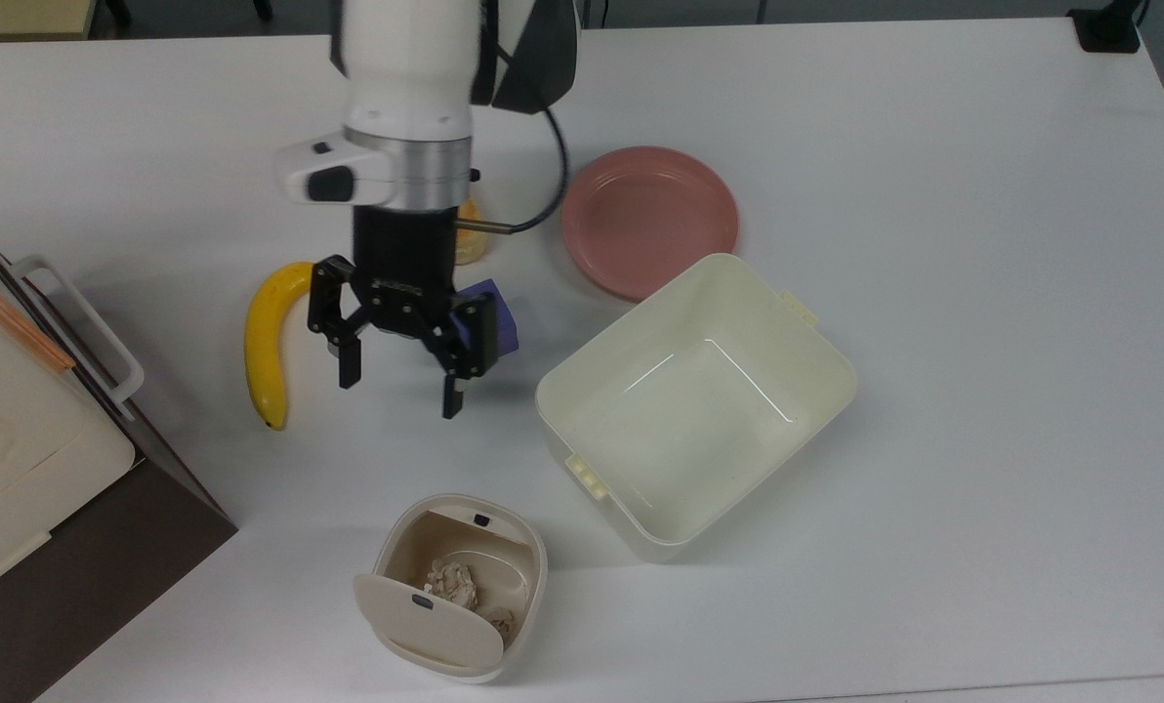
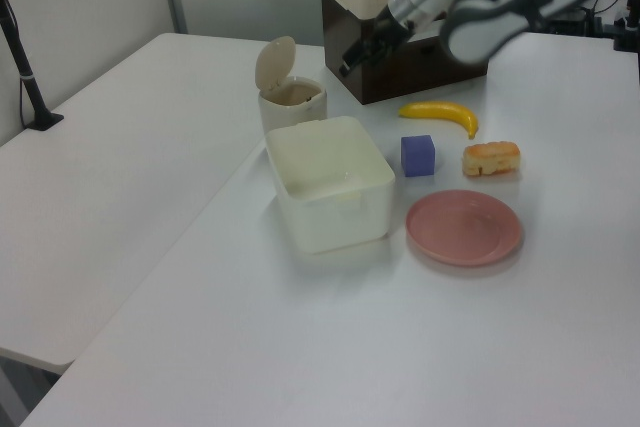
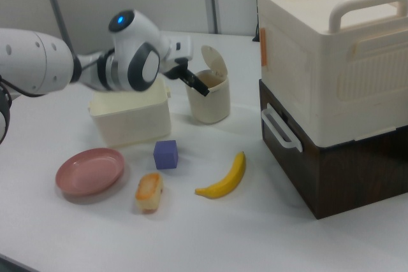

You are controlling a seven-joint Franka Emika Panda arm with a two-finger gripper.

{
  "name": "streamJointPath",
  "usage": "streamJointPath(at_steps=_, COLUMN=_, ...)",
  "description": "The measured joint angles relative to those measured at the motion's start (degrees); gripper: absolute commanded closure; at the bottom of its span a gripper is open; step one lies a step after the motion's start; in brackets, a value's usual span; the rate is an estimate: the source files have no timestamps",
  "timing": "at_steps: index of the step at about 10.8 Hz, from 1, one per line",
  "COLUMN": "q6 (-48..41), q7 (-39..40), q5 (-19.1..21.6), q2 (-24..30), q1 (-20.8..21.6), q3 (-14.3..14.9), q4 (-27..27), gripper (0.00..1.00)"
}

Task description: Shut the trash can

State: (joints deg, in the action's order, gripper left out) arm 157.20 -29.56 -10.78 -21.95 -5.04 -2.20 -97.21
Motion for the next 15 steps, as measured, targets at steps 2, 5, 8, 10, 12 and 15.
streamJointPath(at_steps=2, q6=-11.18, q7=0.13, q5=11.35, q2=-1.31, q1=-0.02, q3=0.00, q4=8.72, gripper=0.00)
streamJointPath(at_steps=5, q6=-13.56, q7=-0.04, q5=14.59, q2=-3.34, q1=-0.01, q3=-0.01, q4=11.80, gripper=0.00)
streamJointPath(at_steps=8, q6=-13.56, q7=-0.40, q5=19.30, q2=-6.52, q1=-0.09, q3=0.00, q4=12.78, gripper=0.00)
streamJointPath(at_steps=10, q6=-13.56, q7=-0.40, q5=23.98, q2=-7.87, q1=-0.39, q3=0.03, q4=13.80, gripper=0.00)
streamJointPath(at_steps=12, q6=-13.56, q7=-0.40, q5=25.40, q2=-8.35, q1=-0.81, q3=0.03, q4=14.02, gripper=0.00)
streamJointPath(at_steps=15, q6=-13.56, q7=-0.47, q5=26.43, q2=-9.62, q1=-0.93, q3=0.03, q4=14.05, gripper=0.00)
